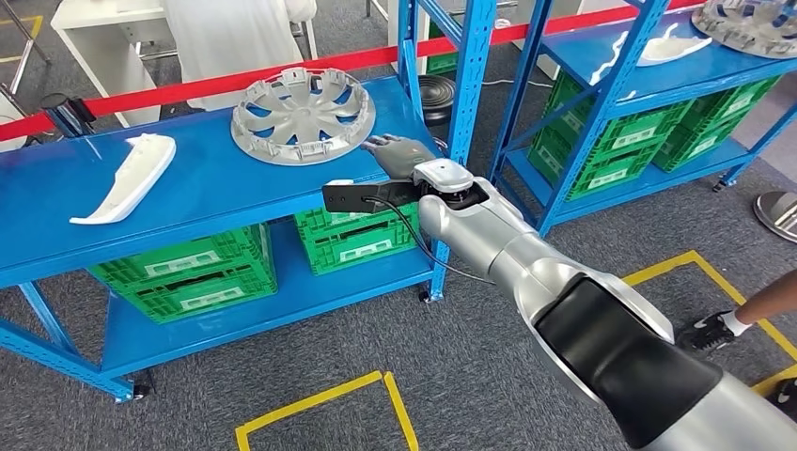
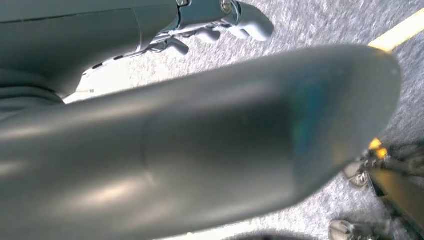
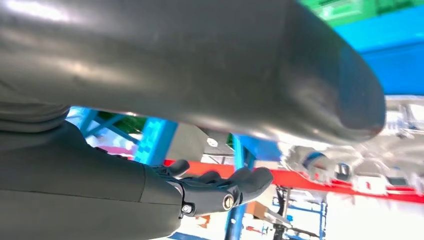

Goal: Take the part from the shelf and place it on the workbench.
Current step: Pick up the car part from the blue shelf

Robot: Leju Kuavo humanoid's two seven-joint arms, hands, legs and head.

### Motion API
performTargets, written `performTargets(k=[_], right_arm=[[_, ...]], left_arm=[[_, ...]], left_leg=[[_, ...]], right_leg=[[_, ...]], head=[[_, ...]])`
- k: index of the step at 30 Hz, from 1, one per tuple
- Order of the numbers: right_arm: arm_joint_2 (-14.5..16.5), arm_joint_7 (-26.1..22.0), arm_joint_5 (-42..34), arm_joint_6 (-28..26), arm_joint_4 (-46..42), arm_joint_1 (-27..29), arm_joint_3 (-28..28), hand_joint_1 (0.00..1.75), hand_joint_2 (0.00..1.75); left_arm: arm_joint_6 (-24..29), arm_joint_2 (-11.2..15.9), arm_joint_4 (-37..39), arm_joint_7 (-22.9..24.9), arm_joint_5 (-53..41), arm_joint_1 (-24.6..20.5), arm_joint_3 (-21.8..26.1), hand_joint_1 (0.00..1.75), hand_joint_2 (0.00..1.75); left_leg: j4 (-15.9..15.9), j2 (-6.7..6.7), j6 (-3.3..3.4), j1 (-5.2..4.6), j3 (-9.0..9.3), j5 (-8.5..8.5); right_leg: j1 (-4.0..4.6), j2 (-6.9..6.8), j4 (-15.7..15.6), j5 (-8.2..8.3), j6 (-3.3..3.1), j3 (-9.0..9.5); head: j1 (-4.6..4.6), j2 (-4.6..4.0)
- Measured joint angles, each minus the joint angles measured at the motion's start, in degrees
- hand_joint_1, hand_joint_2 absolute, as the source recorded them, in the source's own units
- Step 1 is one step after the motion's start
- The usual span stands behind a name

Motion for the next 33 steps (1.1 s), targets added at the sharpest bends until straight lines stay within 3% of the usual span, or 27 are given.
performTargets(k=[2, 4, 5, 6, 8, 9, 10, 13, 15, 17, 19, 20, 21, 23, 25, 29, 31, 33], right_arm=[[0.1, 0.0, 0.0, 0.2, 0.0, 0.0, 0.1, 0.0, 0.0], [0.1, 0.1, 0.0, 0.4, 0.0, 0.2, 0.3, 0.0, 0.0], [0.1, 0.1, 0.0, 0.4, 0.1, 0.3, 0.4, 0.0, 0.0], [0.1, 0.1, 0.0, 0.3, 0.1, 0.3, 0.5, 0.0, 0.0], [0.1, 0.1, 0.0, 0.0, 0.1, 0.3, 0.6, 0.0, 0.0], [0.0, 0.2, 0.0, -0.2, 0.1, 0.4, 0.6, 0.0, 0.0], [0.0, 0.2, -0.1, -0.4, 0.1, 0.5, 0.7, 0.0, 0.0], [0.1, 0.2, -0.1, -0.8, 0.1, 0.7, 0.7, 0.0, 0.0], [0.1, 0.2, 0.0, -1.1, 0.0, 0.6, 0.7, 0.0, 0.0], [0.2, 0.1, 0.0, -1.1, 0.0, 0.7, 0.7, 0.0, 0.0], [0.3, 0.2, 0.0, -1.1, 0.0, 1.0, 0.8, 0.0, 0.0], [0.3, 0.2, 0.0, -1.0, 0.0, 1.0, 0.8, 0.0, 0.0], [0.3, 0.2, 0.0, -1.0, 0.0, 1.1, 0.8, 0.0, 0.0], [0.3, 0.1, 0.0, -1.0, 0.0, 1.1, 0.8, 0.0, 0.0], [0.3, 0.1, 0.0, -0.9, 0.0, 1.0, 0.8, 0.0, 0.0], [0.2, 0.0, 0.0, -0.9, 0.0, 0.9, 0.8, 0.0, 0.0], [0.1, 0.0, 0.0, -0.9, 0.0, 0.7, 0.8, 0.0, 0.0], [0.1, 0.0, 0.0, -0.9, 0.0, 0.8, 0.8, 0.0, 0.0]], left_arm=[[0.0, 0.0, 0.0, 0.0, -0.2, -0.1, 0.0, 0.0, 0.0], [0.0, 0.0, 0.0, 0.0, -0.2, -0.1, 0.0, 0.0, 0.0], [-0.1, 0.0, 0.0, 0.0, -0.2, 0.0, 0.0, 0.0, 0.0], [-0.1, 0.0, 0.0, 0.0, -0.3, 0.0, 0.0, 0.0, 0.0], [-0.1, -0.1, 0.0, 0.0, -0.3, 0.1, 0.1, 0.0, 0.0], [-0.1, -0.2, 0.0, 0.0, -0.4, 0.0, 0.1, 0.0, 0.0], [-0.1, -0.2, 0.0, 0.0, -0.4, 0.0, 0.1, 0.0, 0.0], [-0.1, -0.2, -0.1, 0.0, -0.4, -0.1, 0.2, 0.0, 0.0], [-0.1, -0.2, -0.1, 0.0, -0.5, -0.1, 0.3, 0.0, 0.0], [-0.1, -0.3, -0.1, -0.1, -0.6, -0.2, 0.3, 0.0, 0.0], [-0.1, -0.3, -0.1, 0.0, -0.6, -0.1, 0.4, 0.0, 0.0], [-0.1, -0.3, -0.1, 0.0, -0.6, 0.0, 0.4, 0.0, 0.0], [-0.1, -0.3, -0.1, 0.0, -0.7, 0.0, 0.4, 0.0, 0.0], [0.0, -0.2, -0.1, 0.0, -0.7, 0.1, 0.4, 0.0, 0.0], [0.0, -0.2, -0.1, 0.0, -0.8, 0.0, 0.4, 0.0, 0.0], [0.0, -0.4, -0.1, 0.1, -0.8, -0.1, 0.5, 0.0, 0.0], [0.1, -0.5, -0.2, 0.1, -0.8, -0.2, 0.5, 0.0, 0.0], [0.1, -0.4, -0.3, 0.1, -0.8, -0.4, 0.5, 0.0, 0.0]], left_leg=[[0.0, -0.06, 0.35, -0.07, 0.67, -0.82], [0.1, -0.21, 0.38, -0.13, 1.73, -1.87], [0.1, -0.28, 0.32, -0.15, 2.44, -2.46], [0.2, -0.33, 0.21, -0.18, 3.24, -3.11], [0.3, -0.4, -0.19, -0.24, 4.43, -4.39], [0.3, -0.46, -0.5, -0.25, 4.78, -4.9], [0.4, -0.52, -0.85, -0.26, 5.06, -5.22], [1.5, -0.59, -1.84, -0.31, 5.51, -5.28], [6.1, -0.46, -2.41, -0.25, 3.02, -5.42], [13.1, -0.29, -2.98, 0.01, -1.8, -7.52], [16.9, -0.16, -3.36, 0.21, -5.49, -9.82], [16.1, -0.1, -3.39, 0.25, -6.05, -9.49], [13.5, -0.04, -3.35, 0.28, -5.63, -7.73], [5.6, 0.08, -3.09, 0.27, -3.5, -1.97], [0.9, 0.24, -2.44, 0.09, -2.1, 0.86], [0.2, 0.26, -0.83, 0.15, -0.84, 0.28], [0.1, 0.19, -0.23, 0.22, -0.09, -0.25], [0.1, 0.1, 0.08, 0.19, 0.56, -1.02]], right_leg=[[-0.05, -0.05, 7.1, -2.56, 0.4, -4.99], [-0.06, -0.05, 10.2, -4.62, 0.55, -8.56], [-0.05, -0.06, 9.0, -3.94, 0.47, -9.01], [-0.02, -0.06, 5.8, -1.72, 0.3, -8.55], [0.27, -0.07, -1.8, 4.41, -0.32, -6.97], [0.5, -0.06, -4.2, 6.33, -0.66, -6.37], [0.72, -0.04, -5.4, 7.39, -1.03, -6.18], [0.6, 0.01, -5.8, 7.41, -2.1, -4.94], [0.24, 0.01, -6.2, 6.88, -2.77, -3.51], [0.13, 0.01, -6.3, 5.97, -3.12, -2.45], [0.11, 0.09, -6.3, 4.93, -3.06, -1.33], [0.08, 0.15, -6.3, 4.38, -2.98, -0.64], [0.04, 0.2, -6.3, 3.79, -2.87, 0.12], [0.03, 0.24, -6.2, 2.56, -2.49, 1.49], [0.16, 0.25, -6.2, 1.58, -1.83, 2.07], [0.23, 0.2, -4.5, 0.77, -0.64, 2.1], [0.08, 0.06, 0.6, -0.6, -0.22, -0.87], [0.05, 0.04, 7.7, -3.09, 0.08, -5.85]], head=[[0.12, 0.0], [0.14, 0.0], [0.15, 0.0], [0.15, 0.0], [0.04, 0.0], [-0.01, 0.0], [-0.02, 0.0], [0.1, 0.0], [-0.09, 0.0], [-0.27, 0.0], [-0.26, 0.0], [-0.27, 0.0], [-0.26, 0.0], [-0.33, 0.0], [-0.45, 0.0], [-0.28, 0.0], [-0.16, 0.0], [-0.11, 0.0]])
